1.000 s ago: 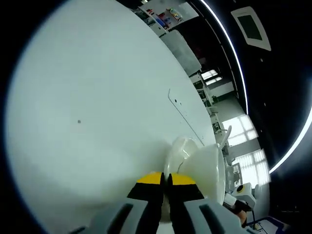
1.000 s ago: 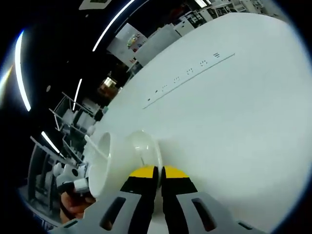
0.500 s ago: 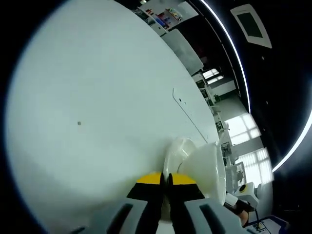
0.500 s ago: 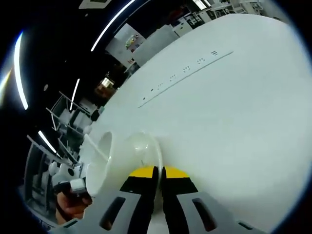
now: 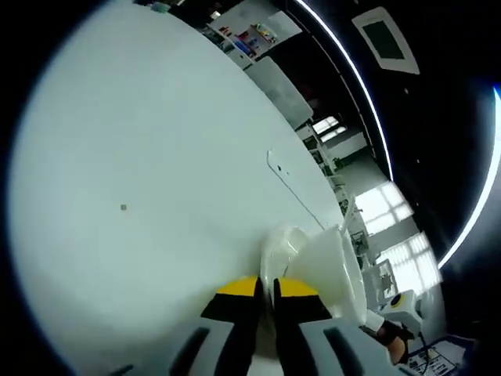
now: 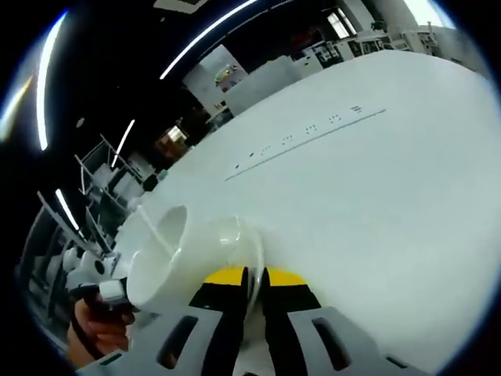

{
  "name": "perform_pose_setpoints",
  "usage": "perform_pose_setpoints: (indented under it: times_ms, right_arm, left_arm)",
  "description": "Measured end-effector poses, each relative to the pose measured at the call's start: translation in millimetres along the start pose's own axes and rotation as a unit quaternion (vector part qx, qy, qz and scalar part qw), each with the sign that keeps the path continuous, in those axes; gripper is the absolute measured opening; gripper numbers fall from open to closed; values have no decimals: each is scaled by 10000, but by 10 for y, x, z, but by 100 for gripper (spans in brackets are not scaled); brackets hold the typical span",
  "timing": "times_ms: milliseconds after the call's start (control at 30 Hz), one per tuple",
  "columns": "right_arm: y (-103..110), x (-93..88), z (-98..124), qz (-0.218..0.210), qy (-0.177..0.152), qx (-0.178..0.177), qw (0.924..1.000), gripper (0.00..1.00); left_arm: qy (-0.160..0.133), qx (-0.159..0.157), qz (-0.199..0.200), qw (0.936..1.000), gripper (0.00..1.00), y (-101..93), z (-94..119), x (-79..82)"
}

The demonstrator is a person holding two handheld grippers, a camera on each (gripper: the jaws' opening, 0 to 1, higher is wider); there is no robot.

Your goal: Tidy tabletop coffee trays, cups and spoons，present forward

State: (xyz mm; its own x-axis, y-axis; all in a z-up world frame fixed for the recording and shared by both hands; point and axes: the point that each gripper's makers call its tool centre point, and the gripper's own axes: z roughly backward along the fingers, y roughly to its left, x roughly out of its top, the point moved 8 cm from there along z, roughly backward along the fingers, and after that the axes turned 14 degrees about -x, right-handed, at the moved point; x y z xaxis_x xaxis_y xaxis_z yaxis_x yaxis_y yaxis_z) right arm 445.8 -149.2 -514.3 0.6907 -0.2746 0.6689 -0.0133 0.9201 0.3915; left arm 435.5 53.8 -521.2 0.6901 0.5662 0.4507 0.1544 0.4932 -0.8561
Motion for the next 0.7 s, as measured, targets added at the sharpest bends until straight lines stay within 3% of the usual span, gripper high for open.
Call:
perform_pose_setpoints:
  times_ms: [233,300,433,467,567,700]
  right_arm:
    - [-16,127,79,671,-646,-133,9956,9]
    - [-13,165,128,966,-816,-191,9918,9]
    - [-66,210,244,1326,-1314,-225,9822,12]
    - [-92,213,293,1492,-1551,-225,9763,14]
    - [-126,184,408,1921,-1804,-227,9644,16]
    - [-172,176,557,1787,-2015,-98,9630,18]
  left_arm:
    - [-353,73,-673,9971,10,-21,31,40]
    - [-550,43,-622,9965,10,-22,67,77]
    - [-539,19,-875,9947,10,-71,141,91]
    - [-555,-12,-1130,9920,10,-92,162,100]
    - [-685,-163,-1731,9824,10,-180,252,98]
    - [-934,-247,-2400,9660,10,-267,362,100]
